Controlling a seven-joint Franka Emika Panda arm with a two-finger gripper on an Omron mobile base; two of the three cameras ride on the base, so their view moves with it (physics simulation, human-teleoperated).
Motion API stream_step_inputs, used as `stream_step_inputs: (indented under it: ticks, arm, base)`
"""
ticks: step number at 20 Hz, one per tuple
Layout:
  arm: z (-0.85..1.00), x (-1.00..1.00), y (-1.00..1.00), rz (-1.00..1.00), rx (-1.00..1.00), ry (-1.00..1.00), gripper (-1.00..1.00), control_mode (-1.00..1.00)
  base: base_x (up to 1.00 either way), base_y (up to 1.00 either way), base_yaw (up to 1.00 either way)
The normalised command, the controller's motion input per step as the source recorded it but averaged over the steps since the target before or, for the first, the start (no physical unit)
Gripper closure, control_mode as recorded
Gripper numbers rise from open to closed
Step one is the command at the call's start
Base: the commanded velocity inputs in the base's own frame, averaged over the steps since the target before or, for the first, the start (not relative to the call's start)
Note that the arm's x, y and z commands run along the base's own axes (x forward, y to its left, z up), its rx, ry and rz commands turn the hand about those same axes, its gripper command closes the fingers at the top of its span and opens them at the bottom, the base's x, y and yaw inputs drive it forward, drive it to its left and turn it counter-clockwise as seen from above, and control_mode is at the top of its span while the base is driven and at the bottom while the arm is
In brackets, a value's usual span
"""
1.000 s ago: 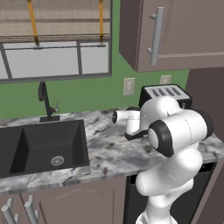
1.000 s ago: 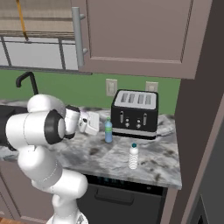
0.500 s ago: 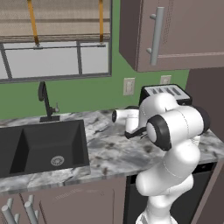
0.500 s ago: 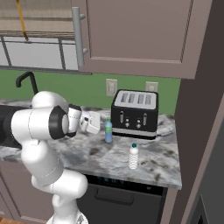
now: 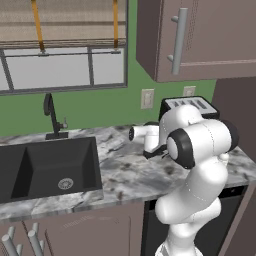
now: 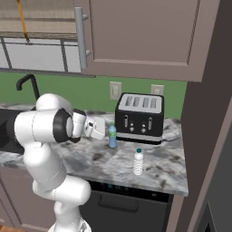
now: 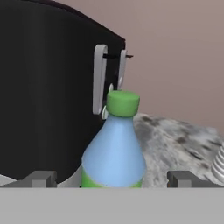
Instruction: Take the bottled waters from the counter and place them in the freezer to freeze. Close the freezer door after placing the bottles.
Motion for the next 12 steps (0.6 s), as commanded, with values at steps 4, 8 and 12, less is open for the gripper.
stream_step_inputs:
  ticks: [4,8,12]
  arm:
    - [-0.11,0.0,-0.09,0.0,0.0,0.0,-1.0,-1.0]
    - [-0.06,0.0,-0.09,0.0,0.0,0.0,-1.0,-1.0]
    - [-0.03,0.0,-0.07,0.0,0.0,0.0,-1.0,-1.0]
  base:
    - [0.0,0.0,0.0]
    - [0.0,0.0,0.0]
    - [0.0,0.0,0.0]
